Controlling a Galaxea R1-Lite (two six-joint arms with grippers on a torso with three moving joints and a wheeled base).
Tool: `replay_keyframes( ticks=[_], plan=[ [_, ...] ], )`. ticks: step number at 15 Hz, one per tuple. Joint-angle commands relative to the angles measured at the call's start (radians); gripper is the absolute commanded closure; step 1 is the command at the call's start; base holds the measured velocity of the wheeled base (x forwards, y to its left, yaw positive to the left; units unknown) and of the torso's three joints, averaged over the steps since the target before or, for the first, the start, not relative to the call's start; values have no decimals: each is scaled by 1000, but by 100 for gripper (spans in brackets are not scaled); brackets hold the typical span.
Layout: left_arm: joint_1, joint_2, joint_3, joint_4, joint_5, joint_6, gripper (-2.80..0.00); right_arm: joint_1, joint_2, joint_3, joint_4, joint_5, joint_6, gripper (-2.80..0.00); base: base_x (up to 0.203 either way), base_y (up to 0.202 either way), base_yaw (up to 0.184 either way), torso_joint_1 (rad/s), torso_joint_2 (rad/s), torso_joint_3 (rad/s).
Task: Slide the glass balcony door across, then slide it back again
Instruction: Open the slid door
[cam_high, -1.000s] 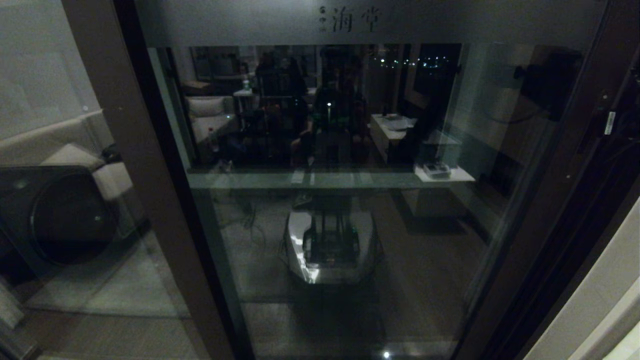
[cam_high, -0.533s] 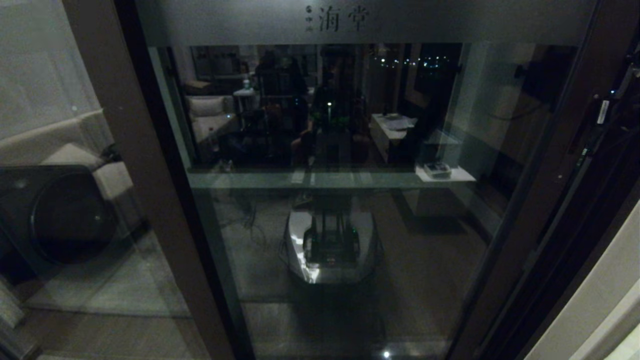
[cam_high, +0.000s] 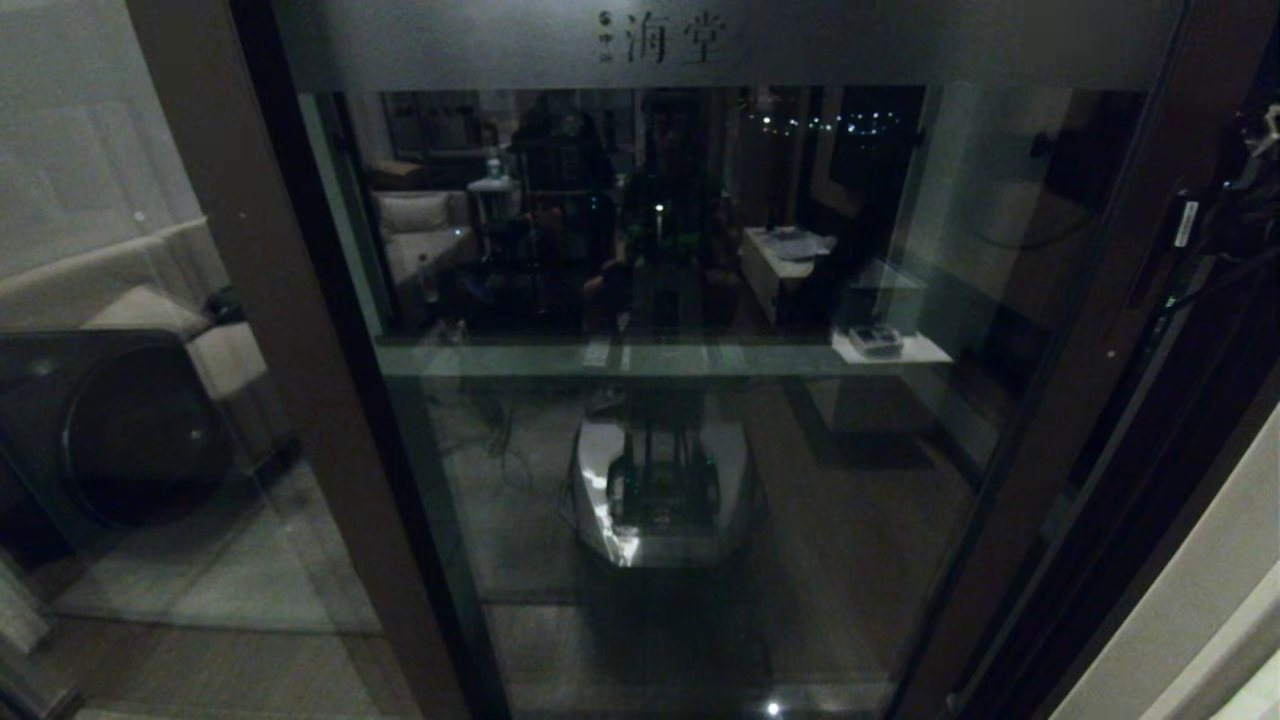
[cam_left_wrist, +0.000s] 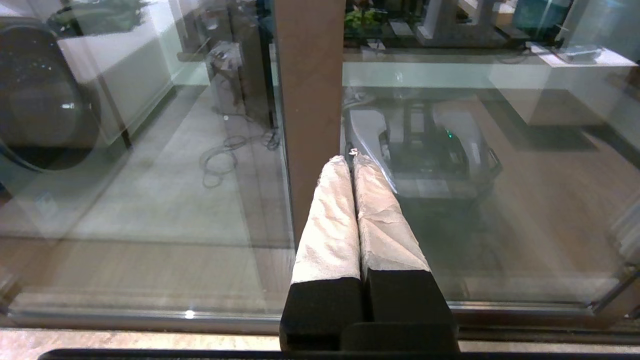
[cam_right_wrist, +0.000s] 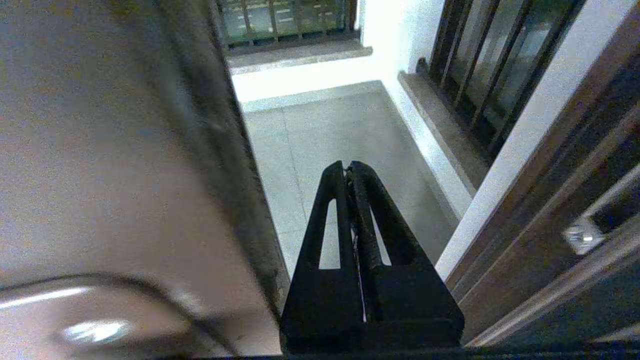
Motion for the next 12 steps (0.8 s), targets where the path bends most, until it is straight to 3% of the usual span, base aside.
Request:
replay_keyframes(
  ticks=[1,12],
  plan=[
    [0,0,0,0,0,0,0,9,14,0,-1,1,1,0,0,0,0,0,0,0],
    [0,0,0,0,0,0,0,80,-99,112,-2,9,7,0,0,0,0,0,0,0]
  ],
)
